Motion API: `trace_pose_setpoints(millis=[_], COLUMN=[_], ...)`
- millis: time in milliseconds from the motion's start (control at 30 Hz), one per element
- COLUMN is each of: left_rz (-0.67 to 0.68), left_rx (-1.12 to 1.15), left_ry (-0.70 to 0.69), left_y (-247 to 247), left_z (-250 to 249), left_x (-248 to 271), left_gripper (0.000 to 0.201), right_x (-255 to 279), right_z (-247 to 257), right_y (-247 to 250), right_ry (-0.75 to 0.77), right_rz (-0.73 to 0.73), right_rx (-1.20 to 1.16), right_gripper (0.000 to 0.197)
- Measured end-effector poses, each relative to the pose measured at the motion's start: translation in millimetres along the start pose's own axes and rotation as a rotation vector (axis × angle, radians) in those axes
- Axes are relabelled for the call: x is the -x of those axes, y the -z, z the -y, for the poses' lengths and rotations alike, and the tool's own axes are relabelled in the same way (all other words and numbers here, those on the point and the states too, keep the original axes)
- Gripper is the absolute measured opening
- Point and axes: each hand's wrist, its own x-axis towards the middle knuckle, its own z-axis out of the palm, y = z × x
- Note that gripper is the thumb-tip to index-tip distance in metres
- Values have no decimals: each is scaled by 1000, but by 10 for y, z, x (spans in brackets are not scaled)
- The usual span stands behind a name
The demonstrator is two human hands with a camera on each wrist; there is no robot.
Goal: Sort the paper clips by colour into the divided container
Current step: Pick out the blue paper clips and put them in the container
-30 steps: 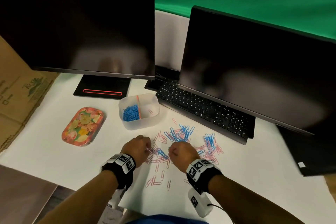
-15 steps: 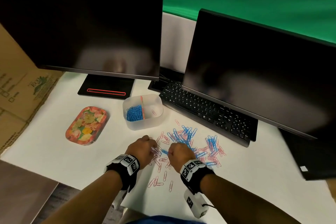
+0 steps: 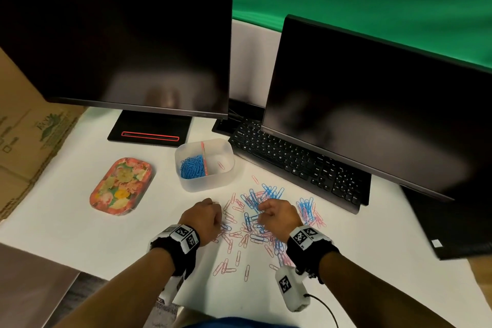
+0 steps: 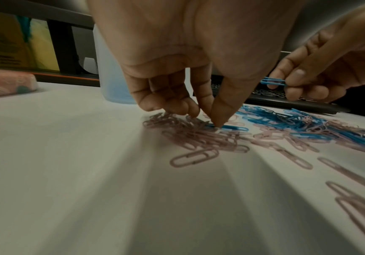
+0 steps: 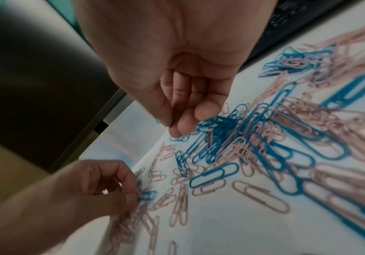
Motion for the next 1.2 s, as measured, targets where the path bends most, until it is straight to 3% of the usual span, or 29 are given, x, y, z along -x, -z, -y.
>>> trace_pose_setpoints(millis=[200, 300, 467, 600, 700, 767, 867, 967, 1067, 1133, 1200], left_rz=[4, -32, -67, -61, 32, 41, 36, 31, -13, -62, -113], left_rx=[44, 57, 57, 16, -81, -98, -104, -111, 3, 202, 439], left_ry=[-3, 11, 65, -25, -143, -137, -108, -94, -87, -27, 79], left_y=[32, 26, 56, 66, 39, 37, 37, 46, 52, 60, 47], left_z=[-21, -40, -19, -36, -57, -69, -104, -137, -125, -119, -111], left_x=[-14, -34, -80, -61, -27, -28, -41, -16, 0, 4, -15], left_gripper=[9, 5, 8, 19, 18, 16, 14, 13, 9, 5, 14], right_x=[11, 24, 19, -3, -20, -29, -61, -121, -164, -171, -152], right_z=[28, 43, 68, 78, 88, 133, 188, 212, 204, 182, 164], right_y=[52, 58, 10, -38, -101, -159, -279, -404, -458, -435, -377], right_ry=[-101, -89, -65, -241, -174, -71, -35, -69, -101, -96, -68], right_rz=[80, 101, 88, 40, 29, 3, 9, 34, 33, 49, 35], right_rx=[-505, -534, -439, -410, -75, 176, 351, 557, 598, 521, 406], right_gripper=[14, 18, 16, 11, 8, 14, 8, 27, 28, 23, 17])
